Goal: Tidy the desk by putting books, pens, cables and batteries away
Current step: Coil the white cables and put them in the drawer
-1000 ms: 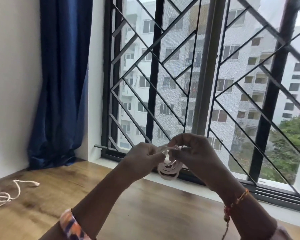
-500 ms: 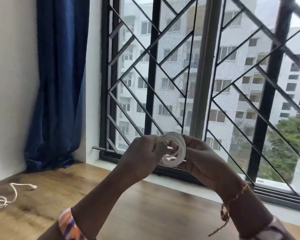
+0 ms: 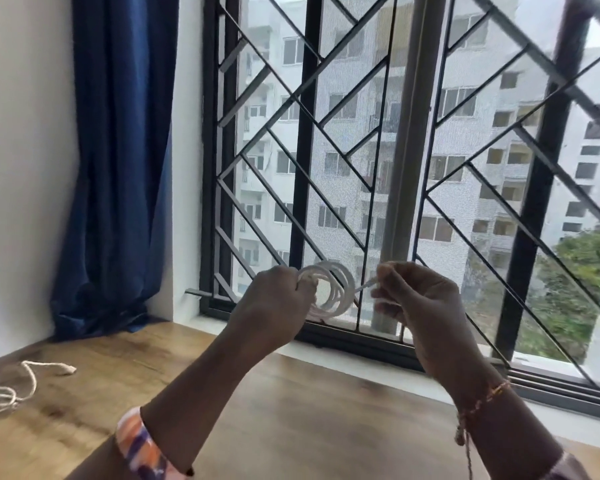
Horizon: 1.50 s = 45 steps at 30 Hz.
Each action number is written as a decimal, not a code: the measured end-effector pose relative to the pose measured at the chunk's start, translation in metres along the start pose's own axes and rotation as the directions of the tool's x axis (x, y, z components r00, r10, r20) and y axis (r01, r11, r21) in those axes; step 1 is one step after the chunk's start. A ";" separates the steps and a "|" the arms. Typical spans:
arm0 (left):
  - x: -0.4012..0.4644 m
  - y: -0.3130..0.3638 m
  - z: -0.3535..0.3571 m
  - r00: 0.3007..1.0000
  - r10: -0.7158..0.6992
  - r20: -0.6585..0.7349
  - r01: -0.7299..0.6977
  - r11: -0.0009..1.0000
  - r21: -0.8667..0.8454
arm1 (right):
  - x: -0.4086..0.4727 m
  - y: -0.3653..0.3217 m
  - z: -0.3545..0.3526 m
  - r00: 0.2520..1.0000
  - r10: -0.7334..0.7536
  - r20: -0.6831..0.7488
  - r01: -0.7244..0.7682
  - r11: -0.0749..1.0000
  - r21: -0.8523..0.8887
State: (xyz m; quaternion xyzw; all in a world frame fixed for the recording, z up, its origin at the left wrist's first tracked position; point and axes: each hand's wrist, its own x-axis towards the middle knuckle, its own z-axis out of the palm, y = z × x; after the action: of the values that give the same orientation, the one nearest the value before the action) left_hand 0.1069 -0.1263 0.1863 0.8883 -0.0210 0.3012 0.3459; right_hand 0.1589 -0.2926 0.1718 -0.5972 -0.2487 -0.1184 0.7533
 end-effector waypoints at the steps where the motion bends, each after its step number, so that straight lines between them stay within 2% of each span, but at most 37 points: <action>1: 0.000 0.002 0.001 0.999 -0.032 0.010 0.033 0.993 -0.110 | -0.003 0.001 0.003 0.999 -0.034 0.012 0.035 0.995 -0.097; 4: 0.003 0.003 0.005 0.988 -0.153 0.003 0.139 0.886 -0.443 | -0.010 0.008 0.008 0.996 -0.055 0.070 0.074 0.945 -0.320; 6: 0.008 -0.001 0.008 0.975 -0.206 -0.088 0.145 0.879 -0.455 | -0.017 0.011 0.010 0.989 -0.047 0.139 0.105 0.890 -0.444; 8: 0.011 -0.004 0.009 0.956 -0.185 -0.228 0.115 0.951 -0.288 | -0.025 0.012 0.012 0.968 -0.102 0.229 0.211 0.824 -0.526; 10: 0.011 -0.007 0.011 0.942 -0.100 -0.320 0.095 0.995 -0.033 | -0.032 0.007 0.017 0.918 -0.248 0.309 0.387 0.729 -0.564; 12: 0.007 -0.005 0.015 0.943 -0.045 -0.330 0.121 0.969 0.213 | -0.034 0.000 0.023 0.856 -0.401 0.327 0.517 0.624 -0.586; 13: 0.004 -0.004 0.016 0.949 -0.009 -0.316 0.114 0.942 0.315 | -0.032 -0.001 0.025 0.840 -0.450 0.303 0.536 0.605 -0.589; 15: -0.001 0.000 0.018 0.961 0.073 -0.267 0.049 0.904 0.426 | -0.024 -0.001 0.029 0.848 -0.491 0.197 0.507 0.649 -0.567; 17: -0.002 0.004 0.017 0.978 0.123 -0.170 -0.034 0.892 0.450 | -0.014 0.000 0.031 0.887 -0.454 0.086 0.432 0.749 -0.503; 19: -0.001 0.006 0.016 0.990 0.139 -0.033 -0.115 0.910 0.398 | -0.007 0.000 0.033 0.910 -0.413 0.031 0.383 0.813 -0.438; 21: -0.002 0.006 0.012 0.983 0.157 0.092 -0.176 0.949 0.263 | -0.006 -0.002 0.033 0.931 -0.365 0.022 0.342 0.850 -0.401; 22: -0.003 0.005 0.010 0.977 0.168 0.130 -0.190 0.964 0.184 | -0.006 -0.003 0.030 0.949 -0.313 0.033 0.302 0.876 -0.376; 24: -0.002 0.003 0.006 0.974 0.164 0.158 -0.169 0.985 0.018 | -0.007 -0.006 0.025 0.985 -0.102 0.137 0.131 0.968 -0.215; 26: -0.001 0.000 0.005 0.972 0.139 0.189 -0.116 0.985 -0.126 | -0.008 -0.007 0.020 0.935 0.134 0.330 -0.149 0.989 0.020; 28: -0.001 -0.004 0.007 0.962 0.111 0.250 -0.048 0.969 -0.243 | -0.007 -0.008 0.017 0.886 0.219 0.408 -0.278 0.956 0.090; 32: -0.003 -0.005 0.009 0.935 0.059 0.350 0.094 0.910 -0.405 | -0.002 -0.010 0.010 0.882 0.198 0.428 -0.257 0.963 0.085; 36: -0.003 -0.001 0.009 0.919 0.085 0.384 0.140 0.842 -0.521 | -0.001 -0.023 0.007 0.875 0.211 0.436 -0.211 0.976 -0.050; 41: -0.002 -0.002 0.014 0.937 0.108 0.331 0.077 0.862 -0.501 | -0.003 -0.028 0.008 0.884 0.256 0.391 -0.200 0.963 -0.180; 45: -0.010 -0.001 0.019 0.971 0.180 0.156 -0.123 0.940 -0.318 | -0.001 -0.031 0.008 0.884 0.258 0.389 -0.177 0.957 -0.232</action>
State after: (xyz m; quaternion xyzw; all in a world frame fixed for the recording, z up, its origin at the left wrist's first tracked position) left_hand 0.1087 -0.1392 0.1696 0.8436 -0.1674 0.2376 0.4516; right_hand 0.1416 -0.2933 0.1982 -0.7017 -0.3218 0.0739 0.6314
